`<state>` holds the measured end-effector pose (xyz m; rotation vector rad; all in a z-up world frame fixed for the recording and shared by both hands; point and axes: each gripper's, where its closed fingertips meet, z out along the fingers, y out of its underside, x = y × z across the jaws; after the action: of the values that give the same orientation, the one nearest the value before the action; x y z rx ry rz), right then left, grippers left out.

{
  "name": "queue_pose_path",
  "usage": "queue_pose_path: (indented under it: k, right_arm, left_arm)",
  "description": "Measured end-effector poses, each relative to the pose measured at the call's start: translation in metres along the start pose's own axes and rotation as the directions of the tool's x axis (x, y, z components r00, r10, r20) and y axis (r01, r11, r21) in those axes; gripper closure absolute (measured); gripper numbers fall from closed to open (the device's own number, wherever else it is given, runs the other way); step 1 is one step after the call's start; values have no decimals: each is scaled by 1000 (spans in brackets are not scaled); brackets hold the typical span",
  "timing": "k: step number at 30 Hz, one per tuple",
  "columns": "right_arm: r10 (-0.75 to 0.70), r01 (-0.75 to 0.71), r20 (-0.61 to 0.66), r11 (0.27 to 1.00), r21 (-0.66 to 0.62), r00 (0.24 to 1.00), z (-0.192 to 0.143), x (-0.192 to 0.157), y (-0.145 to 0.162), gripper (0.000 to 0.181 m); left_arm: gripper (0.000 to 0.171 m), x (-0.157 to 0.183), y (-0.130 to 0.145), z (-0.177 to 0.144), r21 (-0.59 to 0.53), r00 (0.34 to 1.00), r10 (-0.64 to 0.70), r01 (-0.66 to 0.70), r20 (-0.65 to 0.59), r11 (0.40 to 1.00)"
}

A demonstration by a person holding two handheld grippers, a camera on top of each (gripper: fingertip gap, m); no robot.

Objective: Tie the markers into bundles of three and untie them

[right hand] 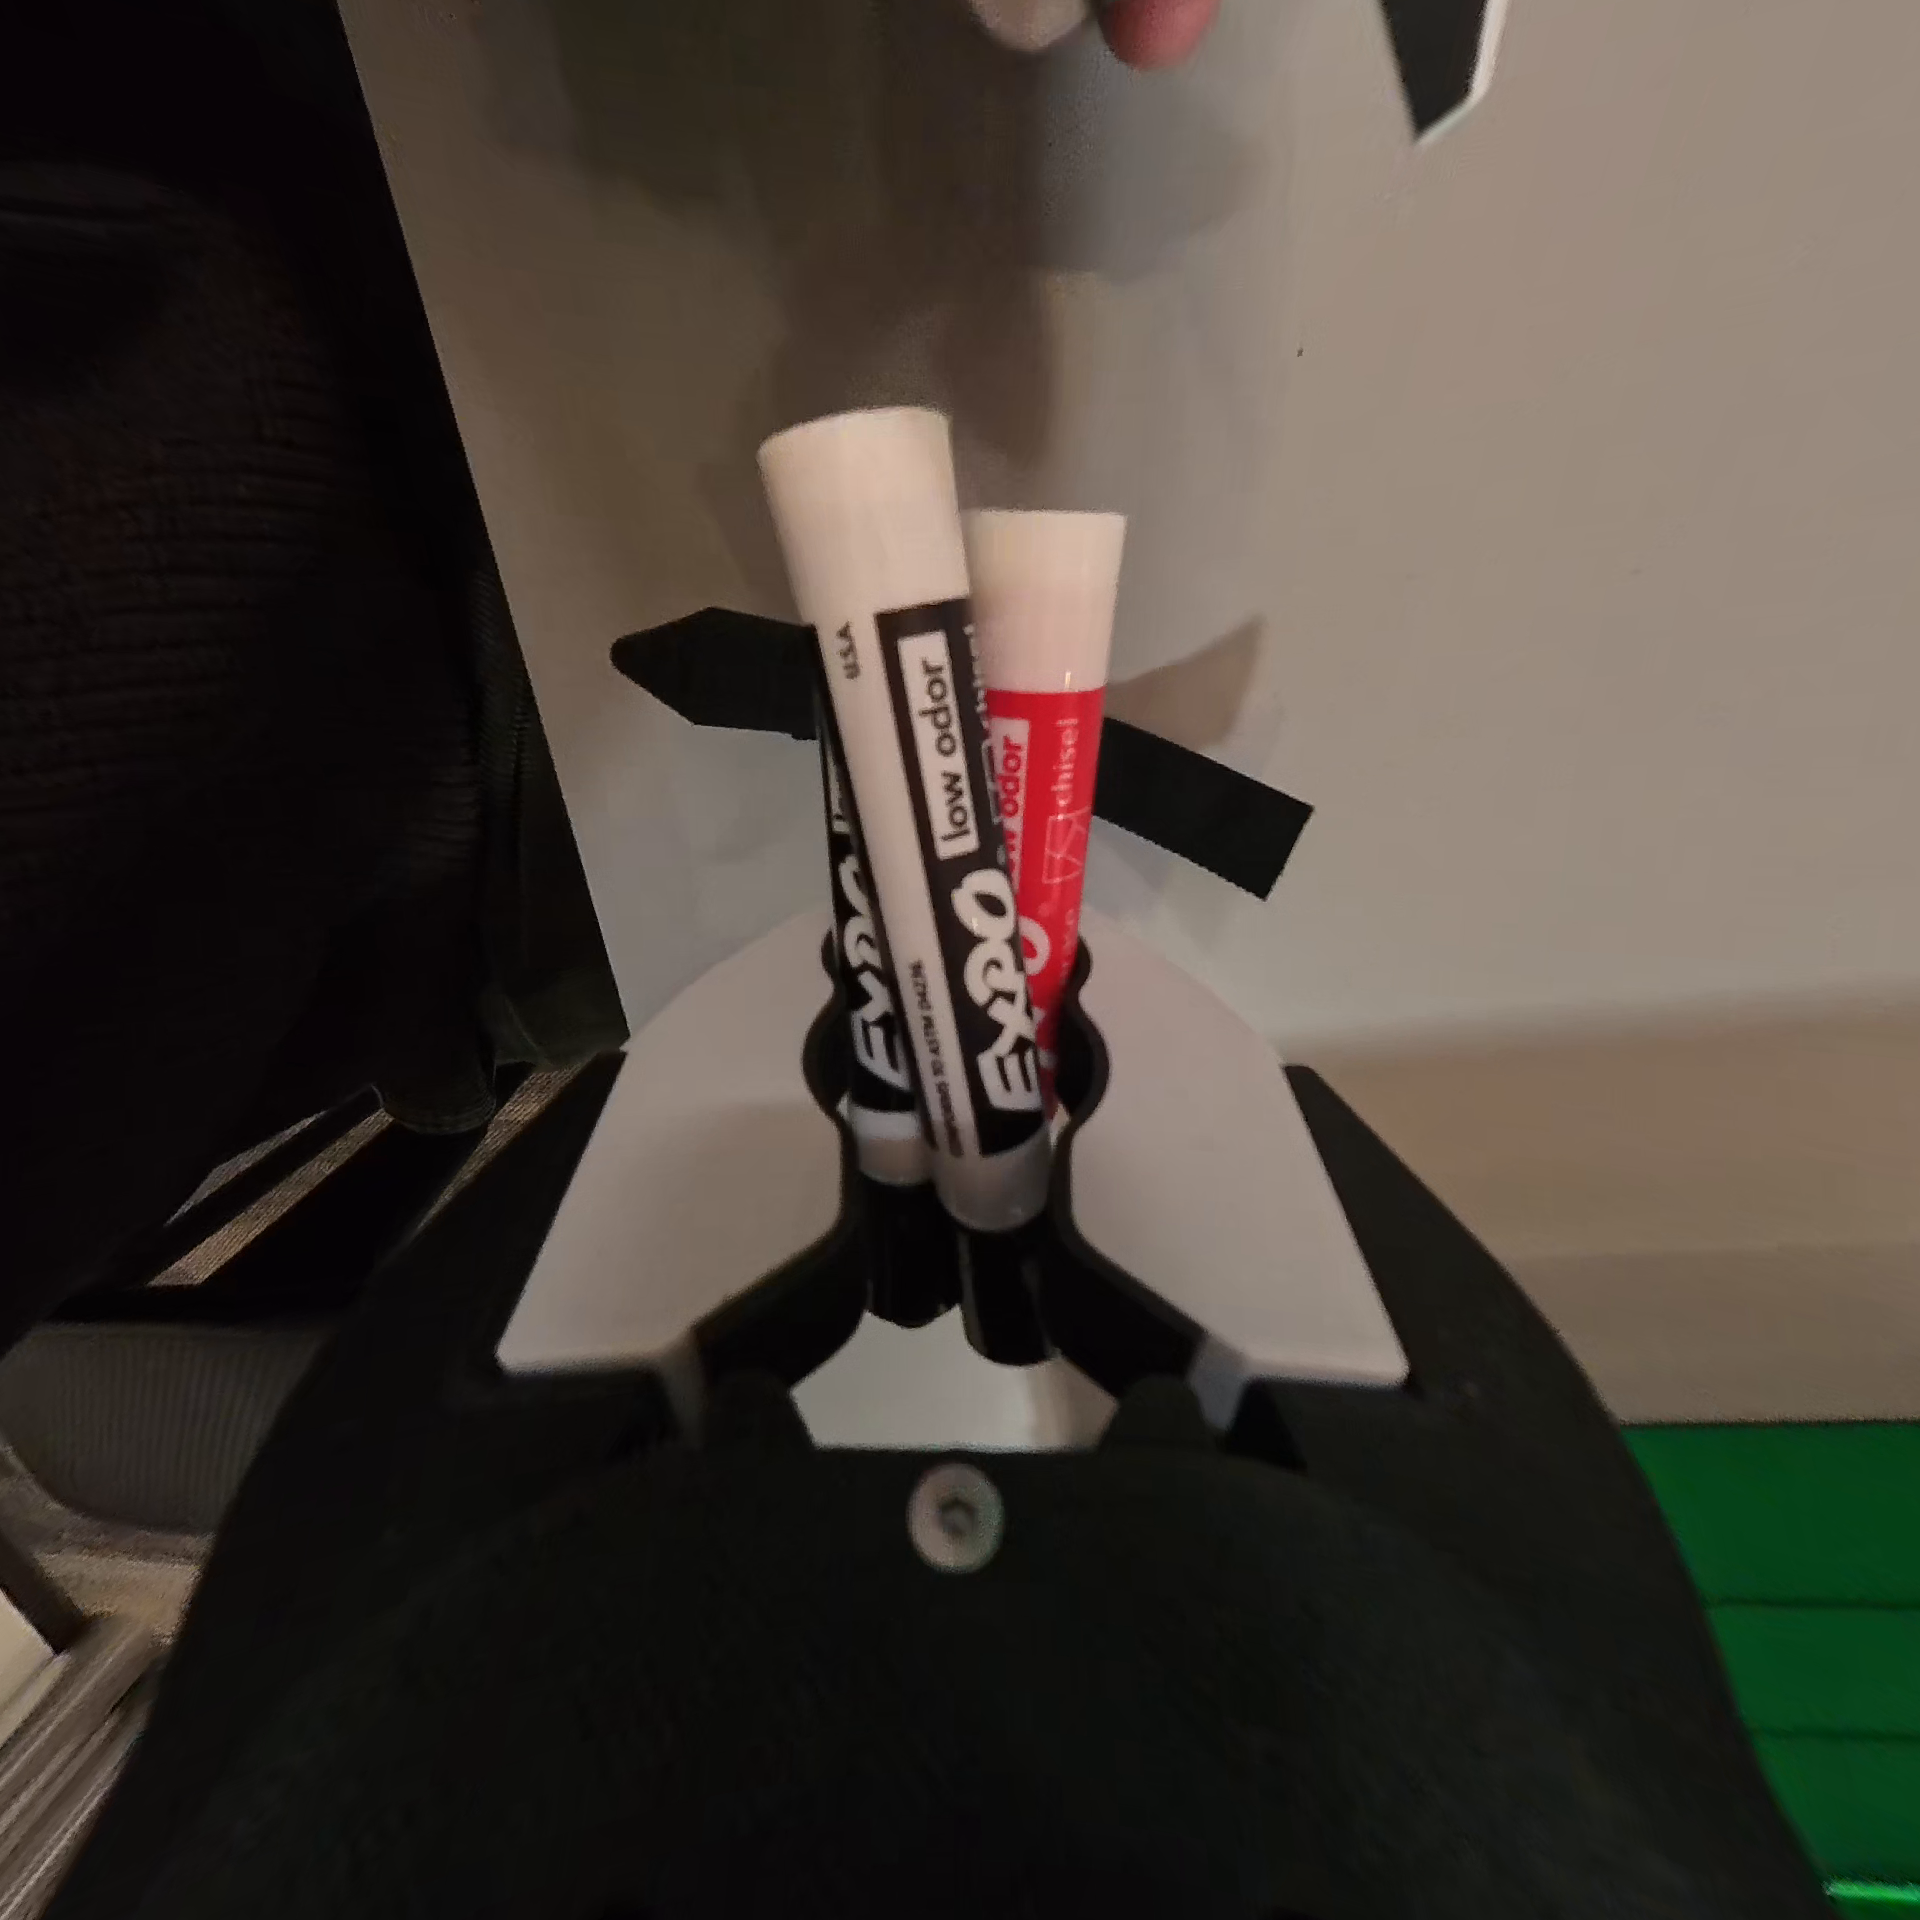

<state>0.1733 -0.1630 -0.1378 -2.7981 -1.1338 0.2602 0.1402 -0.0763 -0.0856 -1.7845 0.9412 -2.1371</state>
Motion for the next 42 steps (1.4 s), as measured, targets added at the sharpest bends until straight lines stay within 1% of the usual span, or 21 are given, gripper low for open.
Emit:
queue_pose_path:
  k: [2,4,6,8,9,15,18,20,21,22,24,25,27,28,29,30,32,34,36,40,42]
  right_arm:
    - [-5,5,-4,1000,7,1000,-3,0,-1,145]
    - [-13,13,-11,1000,13,1000,-6,0,-3,145]
    - [-22,22,-21,1000,15,1000,-10,1,-4,145]
    - [-28,28,-31,999,17,999,-15,2,-6,145]
    - [-29,29,-36,999,17,999,-17,3,-6,145]
    - [-15,17,-45,999,43,999,-27,7,-8,145]
    - [-4,6,-39,999,39,999,-25,7,-5,145]
    - [3,-2,-27,999,32,1000,-23,6,-2,145]
    - [5,-5,-23,1000,30,1000,-22,6,-1,145]
    - [7,-7,-19,1000,28,1000,-22,7,0,145]
    - [5,-4,-15,1000,28,1000,-23,8,0,145]
    - [0,1,-12,1000,31,1000,-24,8,-1,145]
    - [-11,11,-3,999,42,1000,-27,8,-5,145]
    - [-14,14,2,999,48,1000,-29,8,-7,145]
    - [-21,20,5,998,53,1000,-31,8,-10,145]
    - [-29,29,6,998,56,1000,-32,8,-13,145]
    - [-51,51,3,997,56,999,-34,8,-19,145]
    - [-65,66,-4,996,53,998,-35,9,-25,145]
    - [-78,78,-11,995,57,997,-36,10,-31,145]
    - [-93,94,-22,993,67,995,-37,11,-44,145]
    - [-99,101,-30,992,74,995,-37,14,-51,145]
  left_arm:
    - [109,-9,-3,-4,17,998,10,-11,55,1000]
    - [104,-18,-4,-5,35,995,-56,53,86,998]
    - [96,-17,-2,-4,43,988,-154,153,24,987]
    - [95,-12,2,-1,32,975,-217,218,-41,975]
    - [95,-12,5,0,24,975,-219,220,-50,975]
    - [118,-10,17,3,-45,991,-135,134,-21,990]
    - [130,-5,12,0,-27,997,-62,61,-40,998]
    - [130,3,10,-3,-13,997,25,-26,-73,1000]
    - [129,7,12,-4,-28,994,72,-74,-88,997]
    - [126,12,16,-5,-55,988,118,-123,-100,991]
    - [106,15,30,-3,-151,975,202,-214,-91,965]
    - [96,15,40,-2,-212,964,251,-265,-91,941]
    - [84,13,56,2,-301,925,373,-378,-76,876]
    - [80,13,60,5,-309,903,424,-424,-71,852]
    - [80,18,60,10,-292,893,444,-447,-81,846]
    - [84,25,60,14,-258,891,441,-454,-109,853]
    - [108,43,62,18,-210,905,371,-412,-207,887]
    - [117,50,67,20,-223,917,287,-352,-277,909]
    - [119,49,67,22,-212,922,261,-326,-285,921]
    - [119,46,56,19,-139,929,233,-281,-286,950]
    - [119,42,50,15,-121,928,268,-306,-259,944]
